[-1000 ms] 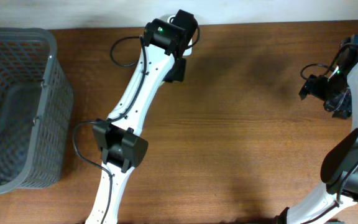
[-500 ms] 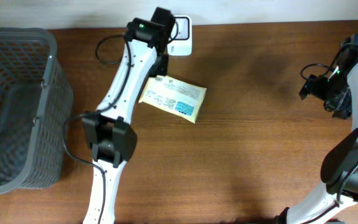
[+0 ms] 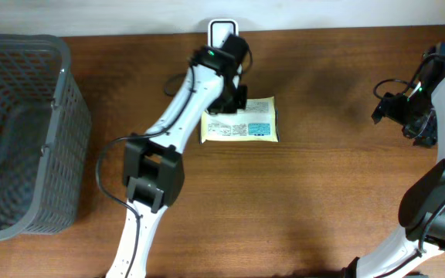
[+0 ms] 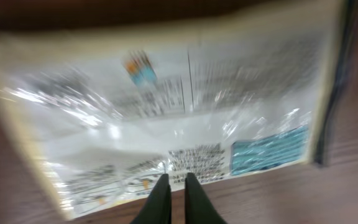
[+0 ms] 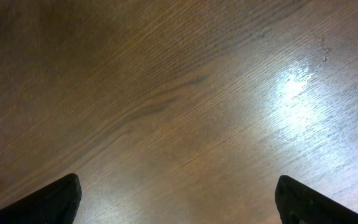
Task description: Scan the item barcode
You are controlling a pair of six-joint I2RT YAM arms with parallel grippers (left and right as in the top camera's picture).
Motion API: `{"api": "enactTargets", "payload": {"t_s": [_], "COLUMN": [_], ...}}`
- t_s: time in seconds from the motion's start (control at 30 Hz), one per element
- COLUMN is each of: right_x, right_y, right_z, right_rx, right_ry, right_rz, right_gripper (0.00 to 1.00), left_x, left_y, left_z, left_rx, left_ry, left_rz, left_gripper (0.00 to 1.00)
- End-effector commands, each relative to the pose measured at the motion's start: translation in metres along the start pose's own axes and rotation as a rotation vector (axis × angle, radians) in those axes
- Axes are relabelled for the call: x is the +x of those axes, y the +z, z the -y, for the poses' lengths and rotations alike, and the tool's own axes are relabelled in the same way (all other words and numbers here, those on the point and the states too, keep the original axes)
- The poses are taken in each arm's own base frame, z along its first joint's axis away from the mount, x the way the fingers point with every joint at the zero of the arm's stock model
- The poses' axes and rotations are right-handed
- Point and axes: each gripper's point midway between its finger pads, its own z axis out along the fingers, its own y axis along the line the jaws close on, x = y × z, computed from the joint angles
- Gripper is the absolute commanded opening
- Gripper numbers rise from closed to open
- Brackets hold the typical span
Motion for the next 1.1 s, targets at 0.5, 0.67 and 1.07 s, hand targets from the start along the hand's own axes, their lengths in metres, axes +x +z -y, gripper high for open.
{"api": "enactTargets", "payload": {"t_s": [0.5, 0.67, 1.07], "right_x": [-0.004, -0.004, -0.004], "right_y": [-0.008, -0.008, -0.008], "right_z": [0.002, 0.002, 0.002], "right_rx": [0.001, 0.001, 0.001], "right_ry": [0.010, 0.010, 0.010], "right_rz": [0.027, 0.027, 0.027], "right_gripper": [0.99, 0.99, 0.99], "left_x": [-0.025, -0.013, 0.038], "left_y": [-0.026, -0.095, 0.063], "left_z": [-0.009, -0.063, -0.066], "left_rx": [-0.111, -0.143, 0.060], "left_ry": [0.013, -0.086, -0.063], "left_rz": [0.075, 0.064, -0.238], "left_gripper": [0.44, 0.99, 0.64]}}
